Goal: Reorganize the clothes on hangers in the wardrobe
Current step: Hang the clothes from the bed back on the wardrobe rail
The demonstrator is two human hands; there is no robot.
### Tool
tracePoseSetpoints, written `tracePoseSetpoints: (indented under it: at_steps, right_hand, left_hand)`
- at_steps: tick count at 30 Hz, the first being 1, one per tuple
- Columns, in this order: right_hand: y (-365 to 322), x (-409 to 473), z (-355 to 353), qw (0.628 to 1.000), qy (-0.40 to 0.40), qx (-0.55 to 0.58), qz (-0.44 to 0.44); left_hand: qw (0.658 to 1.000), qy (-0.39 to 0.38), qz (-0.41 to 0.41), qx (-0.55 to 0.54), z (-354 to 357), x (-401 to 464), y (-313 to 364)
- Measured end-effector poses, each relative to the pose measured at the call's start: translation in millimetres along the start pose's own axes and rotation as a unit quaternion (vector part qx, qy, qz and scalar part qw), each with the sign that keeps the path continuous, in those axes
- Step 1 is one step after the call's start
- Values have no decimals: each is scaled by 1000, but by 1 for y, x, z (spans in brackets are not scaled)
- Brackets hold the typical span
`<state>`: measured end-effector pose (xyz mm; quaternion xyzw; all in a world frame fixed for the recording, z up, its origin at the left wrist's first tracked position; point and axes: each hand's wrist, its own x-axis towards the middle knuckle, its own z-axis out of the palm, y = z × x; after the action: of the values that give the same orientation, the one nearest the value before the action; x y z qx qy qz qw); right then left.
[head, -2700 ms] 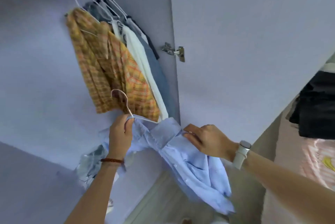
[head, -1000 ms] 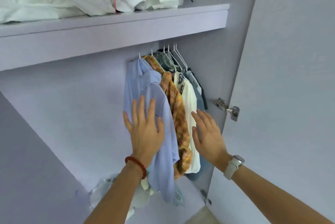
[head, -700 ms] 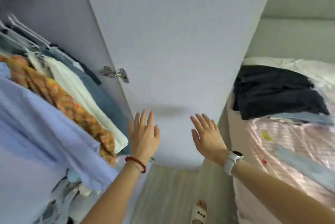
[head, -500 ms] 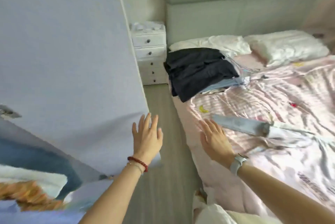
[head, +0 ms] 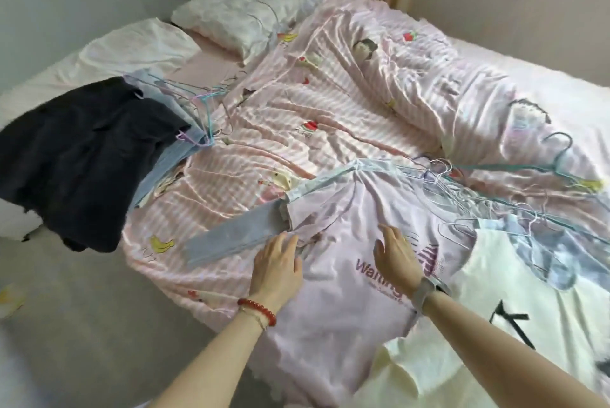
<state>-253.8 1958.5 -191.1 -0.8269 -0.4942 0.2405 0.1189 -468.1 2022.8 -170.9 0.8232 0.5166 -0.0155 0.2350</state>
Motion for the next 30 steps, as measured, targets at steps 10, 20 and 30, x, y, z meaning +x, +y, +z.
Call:
tracePoseSetpoints:
  at_steps: [10,20,30]
  right_hand:
    - [135,162,-24,987,37,-20,152]
    - [182,221,-15,960,83,-26,265]
    - [149,190,-21,948,226,143,174]
  left_hand:
    - [987,-126,70,77,103,144,57]
    - [972,-192,72,116,134,170,42]
    - [986,91,137,20,93,189,80]
